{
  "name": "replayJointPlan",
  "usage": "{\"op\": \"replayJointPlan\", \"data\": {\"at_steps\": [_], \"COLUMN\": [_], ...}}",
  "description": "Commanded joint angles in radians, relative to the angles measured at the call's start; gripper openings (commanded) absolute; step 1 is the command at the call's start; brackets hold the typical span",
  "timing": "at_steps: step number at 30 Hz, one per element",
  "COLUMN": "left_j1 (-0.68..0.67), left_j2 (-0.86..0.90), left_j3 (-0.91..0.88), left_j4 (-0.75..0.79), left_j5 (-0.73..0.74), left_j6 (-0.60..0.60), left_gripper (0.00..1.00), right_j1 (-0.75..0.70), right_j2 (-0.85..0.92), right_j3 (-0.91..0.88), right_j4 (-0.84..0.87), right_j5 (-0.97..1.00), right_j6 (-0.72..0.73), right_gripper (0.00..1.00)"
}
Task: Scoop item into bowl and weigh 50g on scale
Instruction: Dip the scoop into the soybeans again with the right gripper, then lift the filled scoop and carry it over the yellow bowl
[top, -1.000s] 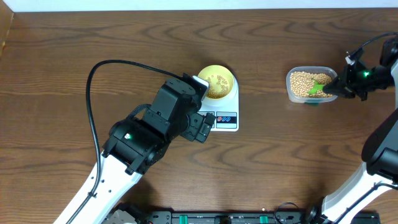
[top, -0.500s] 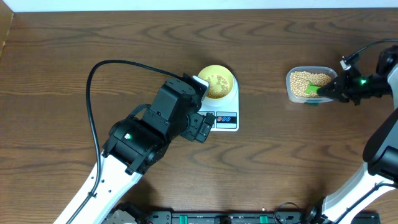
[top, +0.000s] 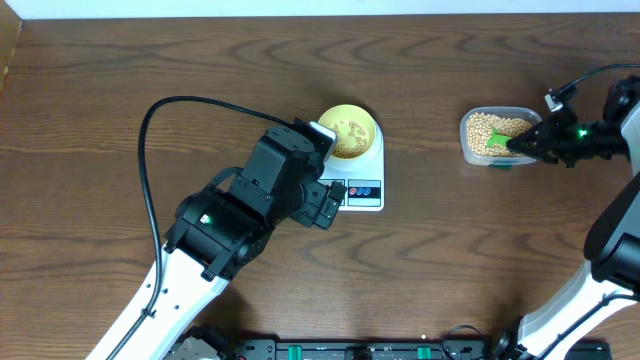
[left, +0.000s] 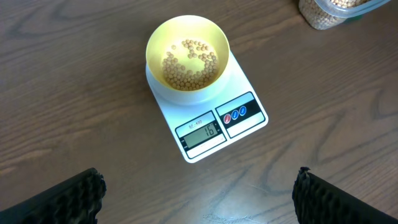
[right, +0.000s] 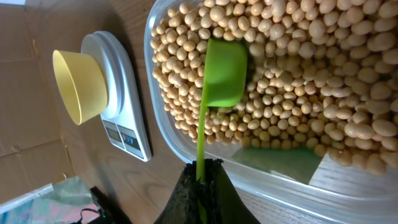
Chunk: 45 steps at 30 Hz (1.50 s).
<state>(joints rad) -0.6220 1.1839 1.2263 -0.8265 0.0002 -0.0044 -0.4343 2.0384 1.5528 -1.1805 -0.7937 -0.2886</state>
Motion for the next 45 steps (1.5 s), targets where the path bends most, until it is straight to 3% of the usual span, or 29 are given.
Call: {"op": "replayJointPlan", "data": {"at_steps": [1, 22, 39, 45], "left_j1": [0.004, 0.004, 0.004, 0.004], "left_j2": [0.006, 0.006, 0.006, 0.006], "left_j3": [0.012, 0.012, 0.012, 0.012], "left_j4": [0.000, 0.000, 0.000, 0.000], "left_j5": [-0.012, -0.012, -0.012, -0.012], "left_j6": [-0.016, -0.016, -0.016, -0.016], "left_gripper": [0.99, 0.99, 0.99, 0.99], "right_j1": [-0.029, -0.162, -0.150, -0.077], "right_j2": [0.010, 0.010, 0.010, 0.010], "right_j3": [-0.008, -0.009, -0.009, -0.009], "right_j4": [0.002, -0.100, -0.195, -0.294], "right_j5": [-0.063, -0.275, -0.610, -0.686], "right_j6": [-0.043, -0.241, -0.246, -0.330], "right_gripper": [0.01, 0.01, 0.01, 0.01]}}
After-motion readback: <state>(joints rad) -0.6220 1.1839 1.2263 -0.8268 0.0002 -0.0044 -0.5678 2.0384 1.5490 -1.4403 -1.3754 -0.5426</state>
